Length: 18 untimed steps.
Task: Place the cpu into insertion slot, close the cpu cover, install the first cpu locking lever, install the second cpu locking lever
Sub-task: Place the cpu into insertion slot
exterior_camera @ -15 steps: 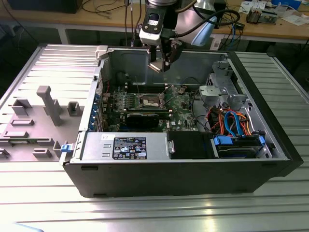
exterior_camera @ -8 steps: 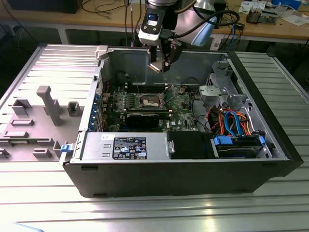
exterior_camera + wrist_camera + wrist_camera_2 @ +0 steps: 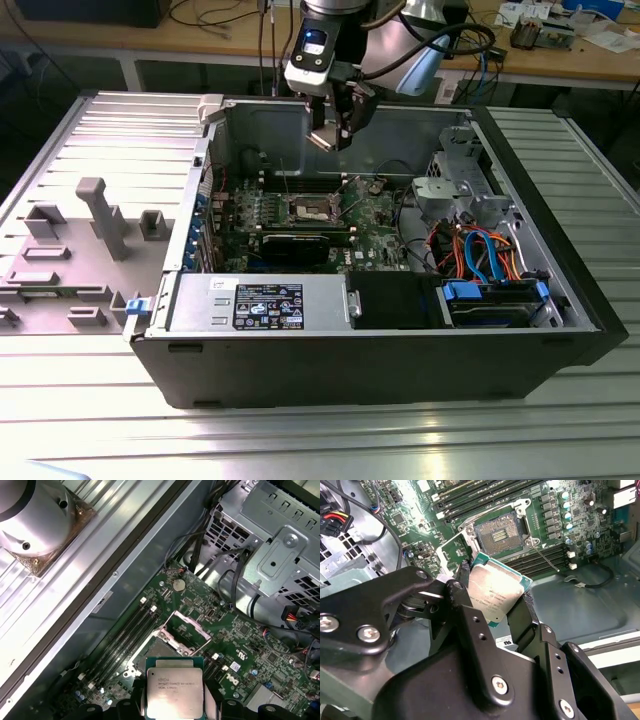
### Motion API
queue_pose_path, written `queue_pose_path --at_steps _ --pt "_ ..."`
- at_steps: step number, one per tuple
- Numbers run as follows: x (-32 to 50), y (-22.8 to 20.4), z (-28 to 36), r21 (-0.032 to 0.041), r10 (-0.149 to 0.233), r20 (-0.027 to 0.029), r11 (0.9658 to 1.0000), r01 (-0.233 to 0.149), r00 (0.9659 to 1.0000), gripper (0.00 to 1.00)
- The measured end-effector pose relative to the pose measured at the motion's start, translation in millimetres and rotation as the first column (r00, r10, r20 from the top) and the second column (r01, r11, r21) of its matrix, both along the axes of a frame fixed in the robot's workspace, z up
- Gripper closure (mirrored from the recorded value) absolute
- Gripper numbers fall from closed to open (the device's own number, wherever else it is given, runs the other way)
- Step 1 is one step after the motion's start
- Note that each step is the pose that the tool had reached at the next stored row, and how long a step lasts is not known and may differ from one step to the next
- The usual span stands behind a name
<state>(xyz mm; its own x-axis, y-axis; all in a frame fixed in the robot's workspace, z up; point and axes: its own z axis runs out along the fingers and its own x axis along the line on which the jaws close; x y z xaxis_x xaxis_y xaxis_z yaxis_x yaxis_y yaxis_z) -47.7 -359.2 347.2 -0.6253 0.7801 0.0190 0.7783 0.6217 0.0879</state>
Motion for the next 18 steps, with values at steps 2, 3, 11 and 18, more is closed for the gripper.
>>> queue_pose_path --at_steps 2,3,11,18 --pt "0.0 0.0 -0.7 -0.0001 -0.009 0.0 1.0 0.009 1.0 0.45" --pt "0.0 0.0 -0.7 -0.0001 -0.012 -0.0001 0.9999 0.012 0.9999 0.45" --pt "-0.1 0.0 -2.3 0.0 -0.04 0.0 0.9992 0.04 0.9992 0.45" --pt "-0.2 -0.1 -3.8 -0.0001 -0.098 -0.0002 0.9952 0.098 0.9952 0.45"
